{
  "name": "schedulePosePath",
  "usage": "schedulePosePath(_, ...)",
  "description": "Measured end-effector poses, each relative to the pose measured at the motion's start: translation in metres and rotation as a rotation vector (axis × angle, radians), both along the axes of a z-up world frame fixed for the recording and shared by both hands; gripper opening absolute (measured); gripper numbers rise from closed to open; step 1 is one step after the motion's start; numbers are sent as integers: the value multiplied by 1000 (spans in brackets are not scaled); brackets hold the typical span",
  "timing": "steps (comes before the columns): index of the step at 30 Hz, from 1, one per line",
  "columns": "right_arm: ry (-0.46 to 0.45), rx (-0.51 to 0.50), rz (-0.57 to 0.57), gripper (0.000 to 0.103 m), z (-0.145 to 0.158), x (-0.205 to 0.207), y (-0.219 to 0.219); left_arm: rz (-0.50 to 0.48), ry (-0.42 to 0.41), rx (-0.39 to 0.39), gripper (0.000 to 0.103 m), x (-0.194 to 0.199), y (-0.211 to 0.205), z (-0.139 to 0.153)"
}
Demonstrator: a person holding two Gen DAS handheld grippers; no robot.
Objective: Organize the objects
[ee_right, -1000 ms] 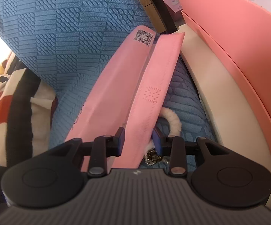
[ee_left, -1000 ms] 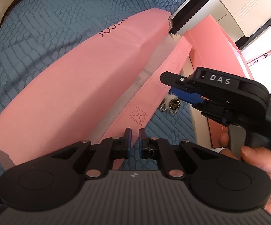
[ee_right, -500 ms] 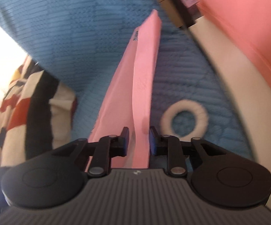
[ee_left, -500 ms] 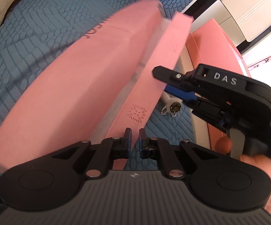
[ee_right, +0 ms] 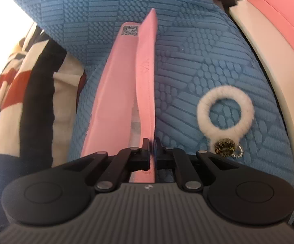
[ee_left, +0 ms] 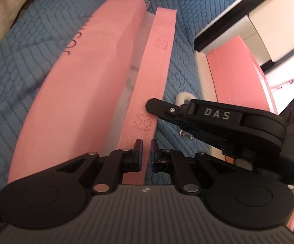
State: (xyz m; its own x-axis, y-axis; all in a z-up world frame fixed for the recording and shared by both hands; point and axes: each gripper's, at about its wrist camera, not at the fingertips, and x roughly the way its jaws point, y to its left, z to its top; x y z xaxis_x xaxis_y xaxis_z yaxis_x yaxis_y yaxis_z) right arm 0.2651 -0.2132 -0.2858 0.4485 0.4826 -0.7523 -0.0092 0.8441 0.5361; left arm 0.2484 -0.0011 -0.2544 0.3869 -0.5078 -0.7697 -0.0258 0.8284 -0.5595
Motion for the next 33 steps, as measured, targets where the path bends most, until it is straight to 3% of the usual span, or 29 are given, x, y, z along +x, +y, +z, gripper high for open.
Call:
schedulePosePath(8,-34,-146,118,4,36,9,12,49,-7,0,10,2,8,3)
schedulePosePath(12,-54,-184,128,4,44,6,10,48,-27,61,10,2,6,7)
schedulePosePath(18,-96,-200,93,4,49,-1,3,72,-61,172,10,-1,14,16)
schedulePosePath(33,-124,-150,-4,4,39,-1,-25,185,-86,275,10,13,30,10)
